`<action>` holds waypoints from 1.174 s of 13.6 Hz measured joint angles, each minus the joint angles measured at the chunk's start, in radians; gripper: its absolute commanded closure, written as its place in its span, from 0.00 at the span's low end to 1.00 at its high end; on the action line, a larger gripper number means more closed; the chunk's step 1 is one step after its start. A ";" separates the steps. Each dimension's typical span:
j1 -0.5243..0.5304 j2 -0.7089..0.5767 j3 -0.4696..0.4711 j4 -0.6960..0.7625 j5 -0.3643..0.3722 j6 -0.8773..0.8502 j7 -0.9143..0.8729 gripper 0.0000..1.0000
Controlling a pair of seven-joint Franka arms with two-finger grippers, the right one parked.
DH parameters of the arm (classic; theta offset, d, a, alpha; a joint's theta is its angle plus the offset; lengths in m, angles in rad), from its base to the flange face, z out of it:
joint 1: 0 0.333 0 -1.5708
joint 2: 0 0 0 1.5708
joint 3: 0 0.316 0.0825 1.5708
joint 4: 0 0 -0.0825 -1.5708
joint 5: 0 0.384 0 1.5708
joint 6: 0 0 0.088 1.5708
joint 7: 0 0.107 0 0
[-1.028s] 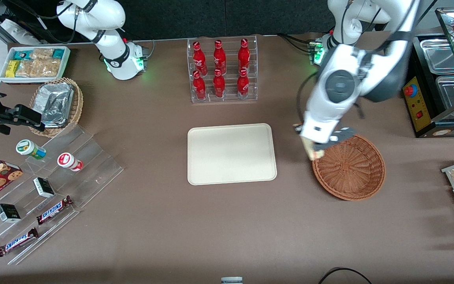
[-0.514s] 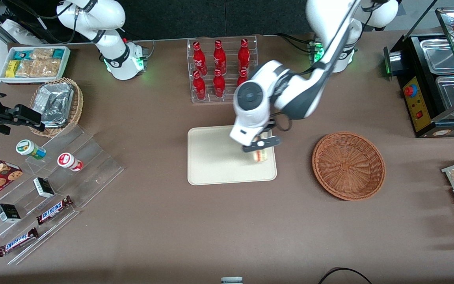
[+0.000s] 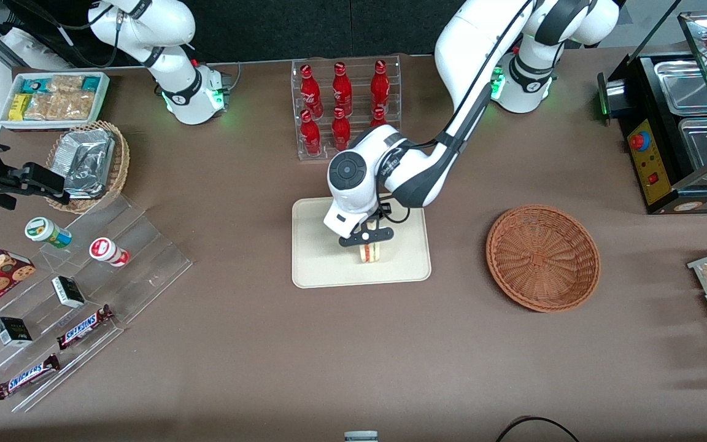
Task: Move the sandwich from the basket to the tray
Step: 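Lift the sandwich and carry it with the left gripper over the cream tray, then lower the sandwich upright onto the tray and open the left gripper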
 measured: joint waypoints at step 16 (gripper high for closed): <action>-0.049 0.067 0.003 0.044 0.003 0.011 -0.012 0.00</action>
